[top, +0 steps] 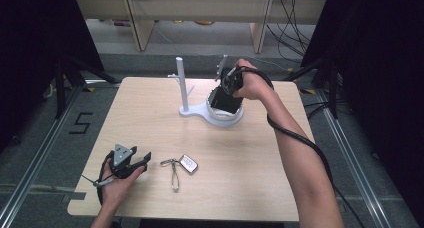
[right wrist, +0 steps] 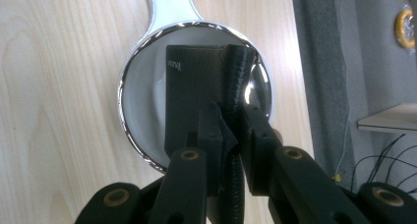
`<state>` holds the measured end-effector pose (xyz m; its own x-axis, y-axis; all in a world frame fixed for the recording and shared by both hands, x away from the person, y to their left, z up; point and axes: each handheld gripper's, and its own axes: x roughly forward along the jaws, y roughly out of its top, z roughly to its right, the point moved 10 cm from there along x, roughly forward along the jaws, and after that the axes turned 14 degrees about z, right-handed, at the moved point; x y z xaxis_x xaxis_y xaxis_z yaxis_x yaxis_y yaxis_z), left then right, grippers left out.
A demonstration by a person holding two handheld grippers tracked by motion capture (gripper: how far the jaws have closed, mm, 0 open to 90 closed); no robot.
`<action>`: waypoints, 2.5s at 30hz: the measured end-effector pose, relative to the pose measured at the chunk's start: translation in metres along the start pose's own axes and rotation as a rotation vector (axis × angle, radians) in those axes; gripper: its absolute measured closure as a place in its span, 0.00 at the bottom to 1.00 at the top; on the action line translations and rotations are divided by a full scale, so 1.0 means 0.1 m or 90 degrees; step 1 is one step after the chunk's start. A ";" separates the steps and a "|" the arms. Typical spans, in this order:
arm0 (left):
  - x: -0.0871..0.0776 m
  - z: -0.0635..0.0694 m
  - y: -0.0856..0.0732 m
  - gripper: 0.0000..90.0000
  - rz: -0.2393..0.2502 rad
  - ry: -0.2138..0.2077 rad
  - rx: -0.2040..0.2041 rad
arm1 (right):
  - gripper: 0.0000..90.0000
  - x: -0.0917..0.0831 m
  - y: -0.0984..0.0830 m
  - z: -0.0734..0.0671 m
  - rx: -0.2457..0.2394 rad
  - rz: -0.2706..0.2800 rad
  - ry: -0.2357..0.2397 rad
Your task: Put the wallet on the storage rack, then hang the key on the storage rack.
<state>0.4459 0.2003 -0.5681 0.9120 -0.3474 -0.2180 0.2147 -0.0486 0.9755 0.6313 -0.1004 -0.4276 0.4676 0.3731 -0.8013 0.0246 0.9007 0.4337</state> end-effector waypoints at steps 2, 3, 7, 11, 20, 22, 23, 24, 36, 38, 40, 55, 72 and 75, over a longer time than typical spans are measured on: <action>0.00 0.00 0.00 0.43 0.001 0.000 0.000 | 0.90 0.03 0.01 0.03 -0.024 0.015 0.003; 0.00 0.00 0.00 0.43 0.000 -0.001 0.001 | 0.89 0.04 -0.01 0.00 -0.007 0.009 0.011; 0.00 0.00 0.00 0.43 -0.001 0.000 0.002 | 0.87 0.08 -0.03 -0.01 0.005 0.007 0.009; 0.00 0.00 0.00 0.43 0.000 -0.001 0.000 | 0.84 0.12 -0.04 -0.01 0.013 0.007 0.004; 0.00 0.01 0.00 0.43 -0.001 0.000 0.002 | 0.78 0.07 -0.11 0.13 0.042 -0.001 -0.049; 0.00 0.01 0.00 0.43 -0.001 0.000 0.002 | 0.78 0.06 -0.12 0.19 0.025 0.016 -0.059; 0.00 0.00 0.00 0.43 -0.001 0.000 0.002 | 0.78 0.04 -0.13 0.18 0.042 0.016 -0.063; 0.00 0.00 0.00 0.43 -0.001 0.000 0.002 | 0.78 0.03 -0.14 0.19 0.038 0.020 -0.069; 0.00 0.00 0.00 0.43 -0.002 0.001 0.002 | 0.70 -0.19 -0.22 0.17 0.117 0.052 -0.100; 0.00 0.00 0.00 0.43 -0.002 0.001 0.003 | 0.69 -0.24 -0.26 0.14 0.121 0.049 -0.097; 0.01 0.00 0.00 0.43 -0.002 0.001 0.002 | 0.69 -0.27 -0.29 0.10 0.124 0.052 -0.089; 0.02 0.02 -0.02 0.43 -0.012 0.001 0.004 | 0.65 -0.36 -0.78 -0.42 0.258 0.054 -0.039; 0.03 0.23 0.17 0.42 0.010 -0.051 -0.012 | 0.59 -0.30 -1.35 -1.06 0.344 0.040 -0.025; 0.02 0.34 0.17 0.43 -0.001 -0.069 -0.004 | 0.59 -0.28 -1.43 -1.17 0.350 0.038 -0.019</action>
<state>0.4395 0.1672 -0.5512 0.8689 -0.4463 -0.2141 0.2183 -0.0427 0.9750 0.5109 -0.2132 -0.5150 0.5073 0.4065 -0.7599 0.4505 0.6266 0.6359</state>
